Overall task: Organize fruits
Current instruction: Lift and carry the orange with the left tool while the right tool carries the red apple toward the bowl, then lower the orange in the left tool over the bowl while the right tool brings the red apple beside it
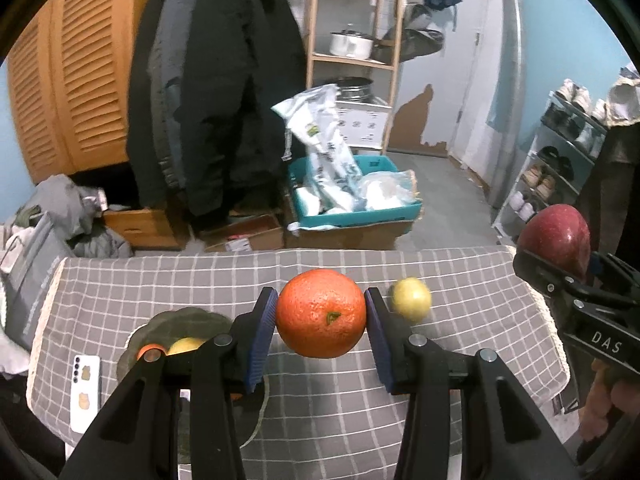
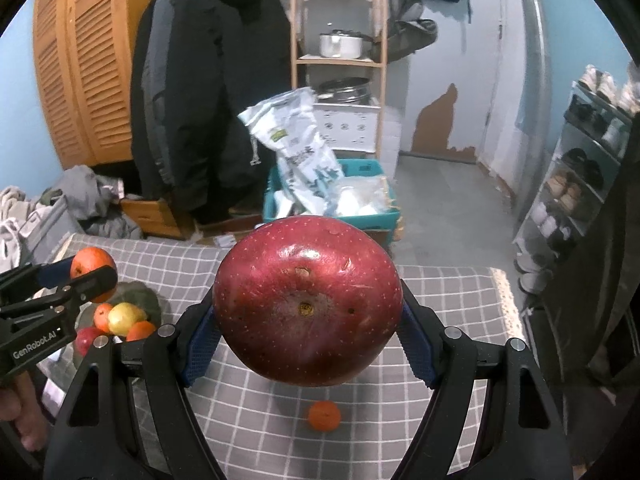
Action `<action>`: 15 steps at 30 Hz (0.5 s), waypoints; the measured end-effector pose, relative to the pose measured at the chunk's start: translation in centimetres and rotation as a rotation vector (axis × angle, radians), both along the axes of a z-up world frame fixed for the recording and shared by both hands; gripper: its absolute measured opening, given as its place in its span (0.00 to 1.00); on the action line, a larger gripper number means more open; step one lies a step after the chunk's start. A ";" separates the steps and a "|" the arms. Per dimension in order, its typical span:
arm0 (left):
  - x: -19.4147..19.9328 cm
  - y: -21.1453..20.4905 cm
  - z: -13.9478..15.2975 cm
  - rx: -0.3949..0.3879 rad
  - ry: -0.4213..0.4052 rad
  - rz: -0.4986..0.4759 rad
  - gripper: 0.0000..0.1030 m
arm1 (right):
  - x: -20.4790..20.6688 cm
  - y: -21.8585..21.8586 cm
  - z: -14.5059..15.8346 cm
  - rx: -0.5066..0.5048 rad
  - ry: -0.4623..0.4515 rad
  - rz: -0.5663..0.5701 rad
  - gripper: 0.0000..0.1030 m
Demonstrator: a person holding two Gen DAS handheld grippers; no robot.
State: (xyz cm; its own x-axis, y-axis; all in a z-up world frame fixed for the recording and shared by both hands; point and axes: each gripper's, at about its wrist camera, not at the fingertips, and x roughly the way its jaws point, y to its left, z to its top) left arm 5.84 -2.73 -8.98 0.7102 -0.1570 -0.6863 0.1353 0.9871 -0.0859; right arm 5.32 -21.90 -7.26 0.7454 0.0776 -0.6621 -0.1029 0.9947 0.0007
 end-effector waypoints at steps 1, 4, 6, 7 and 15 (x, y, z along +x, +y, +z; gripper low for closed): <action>0.0 0.5 -0.1 -0.002 0.002 0.009 0.43 | 0.2 0.5 -0.1 0.002 0.004 0.010 0.76; 0.0 2.4 -0.5 -0.009 0.012 0.043 0.43 | 0.4 2.1 -0.2 0.008 0.012 0.038 0.76; -0.1 3.3 -0.8 -0.006 0.014 0.063 0.43 | 0.7 3.4 -0.2 0.010 0.014 0.059 0.76; -0.2 3.9 -0.9 -0.005 0.017 0.072 0.43 | 0.9 3.9 -0.2 0.012 0.017 0.069 0.76; -0.4 8.2 -2.4 -0.012 0.048 0.147 0.43 | 1.8 8.3 -0.9 0.025 0.046 0.147 0.76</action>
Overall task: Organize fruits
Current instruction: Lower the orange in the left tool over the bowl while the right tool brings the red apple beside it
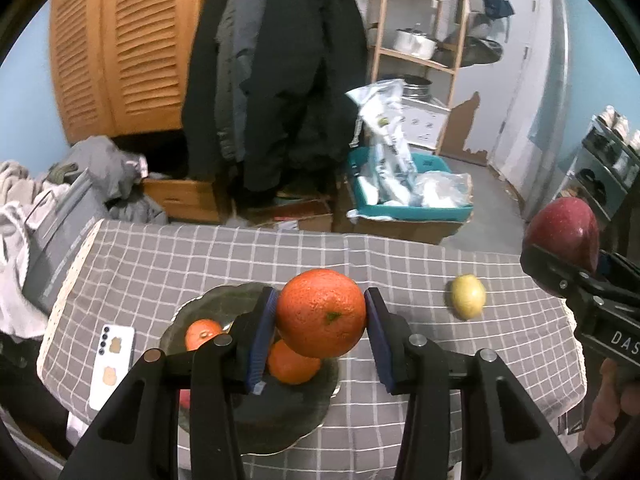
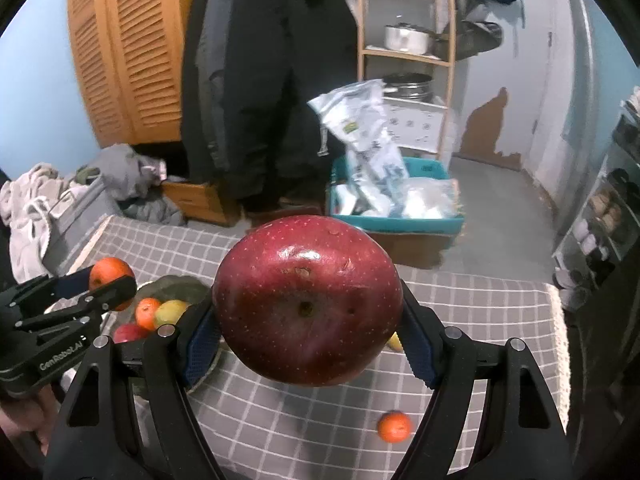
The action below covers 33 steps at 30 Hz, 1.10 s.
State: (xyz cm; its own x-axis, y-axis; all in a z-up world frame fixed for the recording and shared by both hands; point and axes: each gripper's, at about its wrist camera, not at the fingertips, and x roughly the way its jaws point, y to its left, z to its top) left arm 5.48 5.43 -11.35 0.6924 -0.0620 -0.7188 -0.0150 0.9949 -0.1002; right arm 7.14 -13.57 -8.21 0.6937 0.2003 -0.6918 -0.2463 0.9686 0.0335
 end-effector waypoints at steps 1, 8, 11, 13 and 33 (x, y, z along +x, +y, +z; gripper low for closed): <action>0.0 0.5 -0.2 0.000 0.005 0.009 0.43 | 0.1 0.6 -0.2 0.002 0.007 0.010 0.76; 0.2 3.5 -2.4 0.007 0.051 0.064 0.43 | 1.4 4.6 -1.8 0.013 0.053 0.075 0.76; 0.2 4.4 -3.5 0.006 0.079 0.083 0.43 | 1.8 6.0 -2.6 0.014 0.075 0.098 0.76; 0.2 5.0 -4.3 0.006 0.094 0.095 0.43 | 2.2 7.0 -3.2 0.014 0.090 0.112 0.76; 0.0 11.4 -11.8 -0.064 0.277 0.211 0.44 | 2.5 13.4 -10.6 -0.027 0.255 0.222 0.76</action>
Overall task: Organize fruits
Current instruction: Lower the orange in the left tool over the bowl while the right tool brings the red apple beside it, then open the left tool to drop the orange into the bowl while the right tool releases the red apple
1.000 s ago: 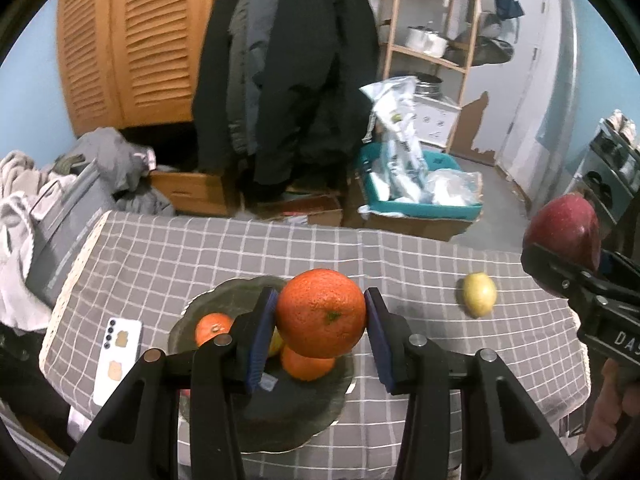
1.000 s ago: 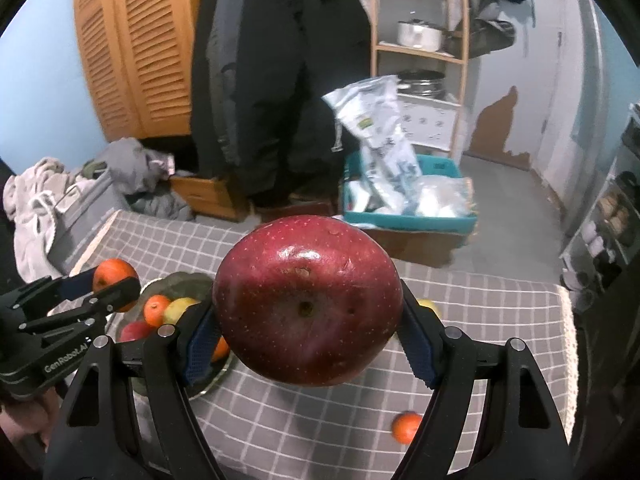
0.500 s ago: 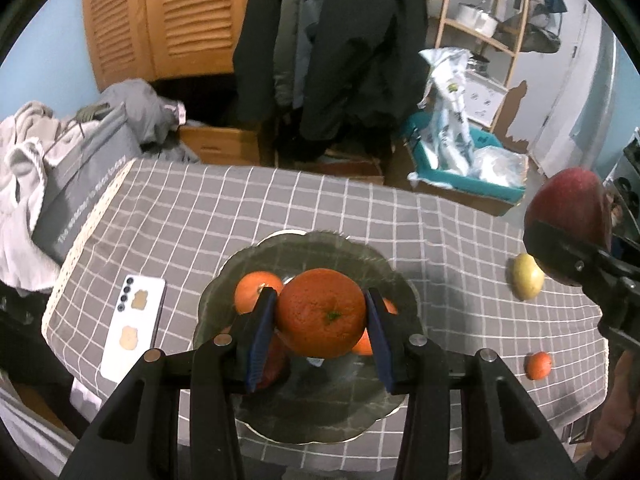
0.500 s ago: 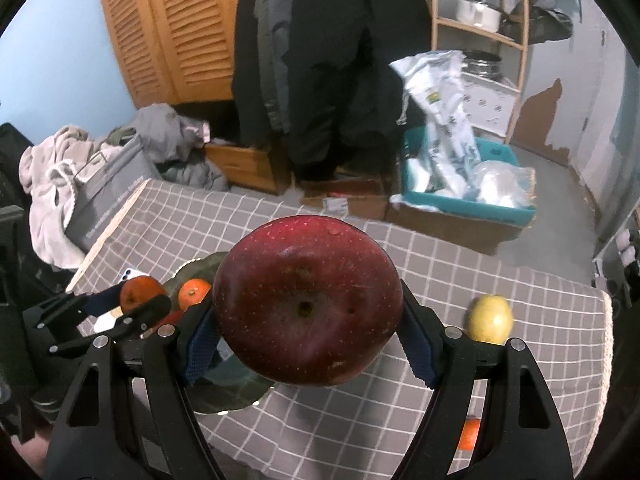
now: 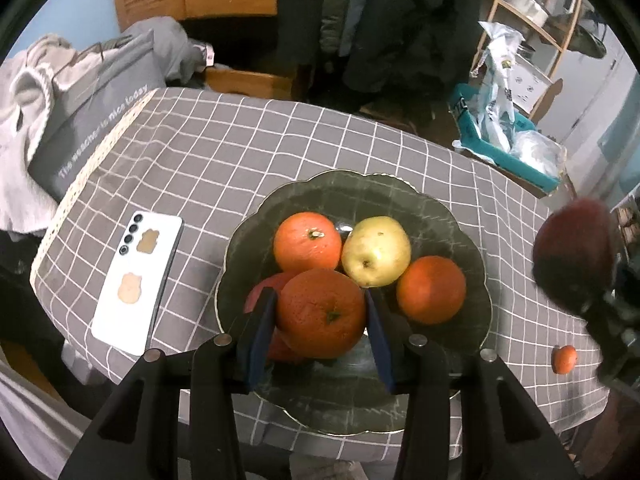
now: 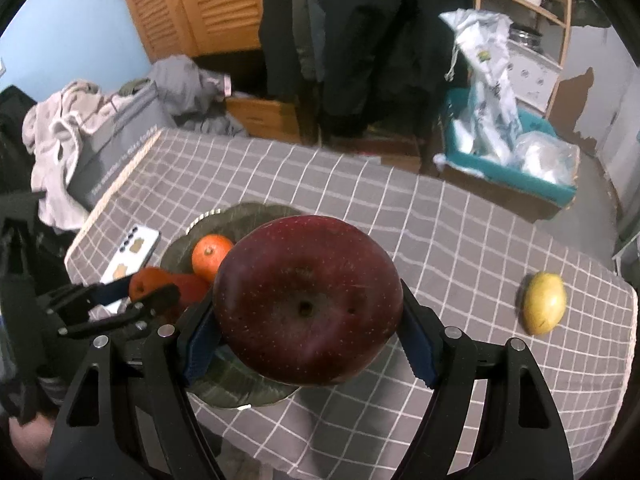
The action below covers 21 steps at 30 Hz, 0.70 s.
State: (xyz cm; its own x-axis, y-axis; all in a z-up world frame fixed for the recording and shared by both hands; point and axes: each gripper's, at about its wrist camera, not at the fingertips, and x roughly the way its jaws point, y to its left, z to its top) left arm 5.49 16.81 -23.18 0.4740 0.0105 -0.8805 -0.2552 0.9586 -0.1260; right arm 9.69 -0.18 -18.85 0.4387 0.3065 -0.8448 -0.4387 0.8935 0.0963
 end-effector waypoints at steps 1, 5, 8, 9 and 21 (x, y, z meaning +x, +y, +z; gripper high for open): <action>0.0 0.1 0.0 -0.001 0.000 0.003 0.44 | -0.1 0.2 -0.4 -0.003 0.007 0.005 0.76; -0.1 0.7 -0.2 0.001 0.001 0.013 0.44 | -0.4 0.8 -1.9 -0.015 0.040 0.028 0.76; -0.2 1.1 -0.4 -0.007 0.005 0.022 0.44 | -0.7 1.3 -3.3 -0.025 0.071 0.043 0.76; -0.3 1.2 -0.4 -0.006 0.007 0.024 0.44 | -0.8 1.5 -3.9 -0.032 0.084 0.052 0.76; -0.5 1.4 -1.4 -0.010 0.027 0.034 0.44 | -1.6 2.4 -7.3 -0.031 0.188 0.092 0.76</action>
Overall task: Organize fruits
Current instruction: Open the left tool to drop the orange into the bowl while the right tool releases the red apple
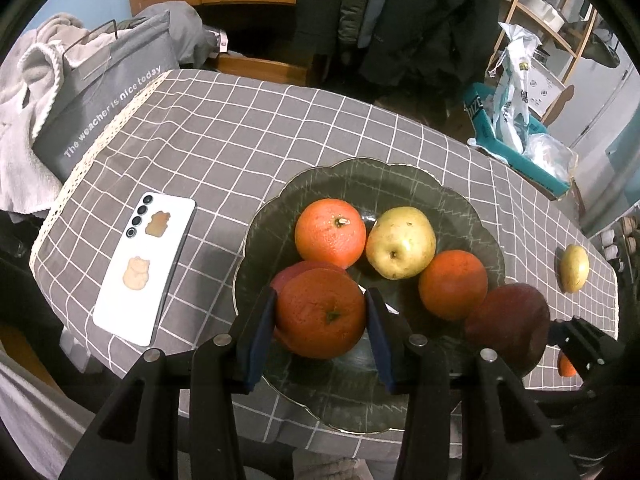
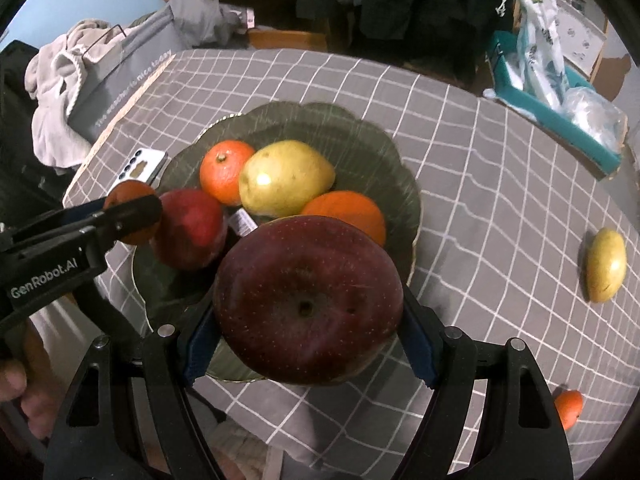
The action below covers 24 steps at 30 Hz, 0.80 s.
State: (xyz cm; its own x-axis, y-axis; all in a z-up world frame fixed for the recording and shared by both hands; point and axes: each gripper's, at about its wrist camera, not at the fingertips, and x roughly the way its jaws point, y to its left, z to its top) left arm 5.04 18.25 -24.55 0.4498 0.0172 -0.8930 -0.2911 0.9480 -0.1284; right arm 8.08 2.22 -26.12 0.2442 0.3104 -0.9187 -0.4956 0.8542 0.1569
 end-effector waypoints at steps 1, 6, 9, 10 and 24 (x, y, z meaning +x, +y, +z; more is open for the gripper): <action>0.0 0.0 0.0 0.000 0.000 0.000 0.44 | 0.0 0.1 -0.1 0.000 0.005 0.004 0.76; 0.0 0.0 0.0 0.001 0.000 -0.002 0.44 | -0.1 0.4 -0.9 0.008 0.056 0.021 0.77; 0.0 0.0 0.0 0.000 0.000 -0.001 0.44 | -0.2 0.6 -1.0 -0.003 0.059 0.032 0.78; 0.0 0.0 0.0 -0.002 0.000 -0.001 0.44 | -0.3 0.7 -1.0 -0.006 0.058 0.036 0.79; 0.3 -1.3 0.7 0.007 -0.033 -0.039 0.62 | 1.2 -2.5 2.0 0.058 -0.016 -0.085 0.82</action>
State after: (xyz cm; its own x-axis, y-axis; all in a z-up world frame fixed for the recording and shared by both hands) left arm 5.29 16.95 -23.83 0.4797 0.0052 -0.8774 -0.2493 0.9596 -0.1306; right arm 9.27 -0.25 -24.10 0.2862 0.3403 -0.8957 -0.4245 0.8831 0.1999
